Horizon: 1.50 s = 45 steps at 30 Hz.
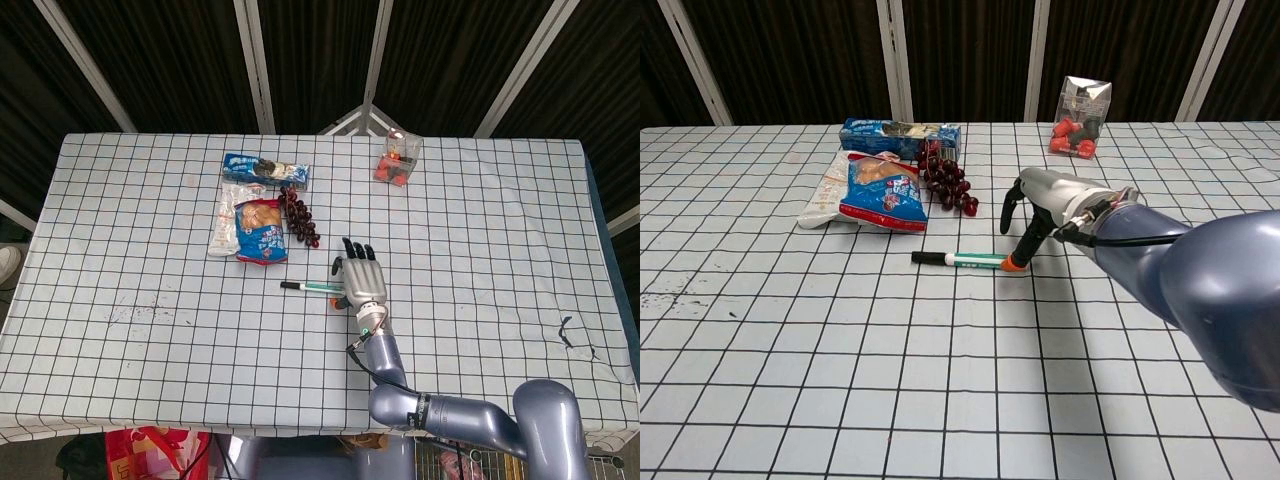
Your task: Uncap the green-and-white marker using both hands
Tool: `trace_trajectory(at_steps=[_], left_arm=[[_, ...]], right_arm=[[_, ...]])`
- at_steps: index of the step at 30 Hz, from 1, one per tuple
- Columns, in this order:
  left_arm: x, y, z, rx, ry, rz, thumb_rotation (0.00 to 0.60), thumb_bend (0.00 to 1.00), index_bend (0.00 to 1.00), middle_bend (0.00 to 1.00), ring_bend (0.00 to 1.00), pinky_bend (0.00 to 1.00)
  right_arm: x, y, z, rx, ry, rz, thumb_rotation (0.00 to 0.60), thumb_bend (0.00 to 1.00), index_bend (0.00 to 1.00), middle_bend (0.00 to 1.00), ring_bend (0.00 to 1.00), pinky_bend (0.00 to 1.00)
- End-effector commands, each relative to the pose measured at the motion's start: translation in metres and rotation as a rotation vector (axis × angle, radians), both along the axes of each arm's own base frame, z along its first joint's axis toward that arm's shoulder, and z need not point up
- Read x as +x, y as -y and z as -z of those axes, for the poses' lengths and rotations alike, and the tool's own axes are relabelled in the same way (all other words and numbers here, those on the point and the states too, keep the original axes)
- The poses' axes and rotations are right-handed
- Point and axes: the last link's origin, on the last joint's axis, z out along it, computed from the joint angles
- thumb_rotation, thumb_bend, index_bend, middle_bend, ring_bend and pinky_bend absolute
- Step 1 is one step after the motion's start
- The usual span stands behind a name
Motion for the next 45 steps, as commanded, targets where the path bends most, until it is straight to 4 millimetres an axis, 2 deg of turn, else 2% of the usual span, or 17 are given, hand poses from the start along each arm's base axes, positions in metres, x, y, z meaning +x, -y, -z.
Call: trace_trajectory(at_steps=[1,7,13,20,26,36,45], left_arm=[[-0.002,0.0,0.0,-0.001,-0.003,-0.007,0.6,0.5,0.02,0.0,0.0,0.0],[-0.005,0.0,-0.001,0.003,-0.005,-0.015,0.6,0.5,0.02,0.0,0.0,0.0],[-0.006,0.001,-0.001,0.006,-0.008,-0.021,0.6,0.5,0.02,0.0,0.0,0.0],[-0.004,0.002,-0.001,0.006,-0.015,-0.021,0.6,0.5,0.02,0.0,0.0,0.0],[-0.005,0.004,-0.003,0.012,-0.02,-0.031,0.6,0.5,0.02,0.0,0.0,0.0],[-0.006,0.003,-0.001,0.002,-0.026,-0.038,0.6,0.5,0.02,0.0,0.0,0.0],[-0.006,0.002,0.001,0.001,-0.027,-0.04,0.6,0.5,0.02,0.0,0.0,0.0]], right_arm=[[0.0,0.001,0.005,0.007,-0.003,0.004,0.6,0.21,0.47,0.02,0.04,0.0],[-0.004,0.004,0.009,0.009,-0.01,0.013,0.6,0.21,0.51,0.02,0.04,0.0],[-0.011,0.005,0.01,0.01,-0.015,0.02,0.6,0.21,0.52,0.02,0.04,0.0],[-0.009,0.004,0.012,0.011,-0.012,0.009,0.6,0.21,0.52,0.02,0.04,0.0],[-0.008,0.007,0.015,0.011,-0.016,0.01,0.6,0.26,0.53,0.02,0.04,0.0],[-0.007,0.009,0.021,0.027,-0.034,0.012,0.6,0.27,0.53,0.02,0.04,0.0],[-0.007,0.01,0.021,0.022,-0.038,0.006,0.6,0.33,0.6,0.02,0.04,0.0]])
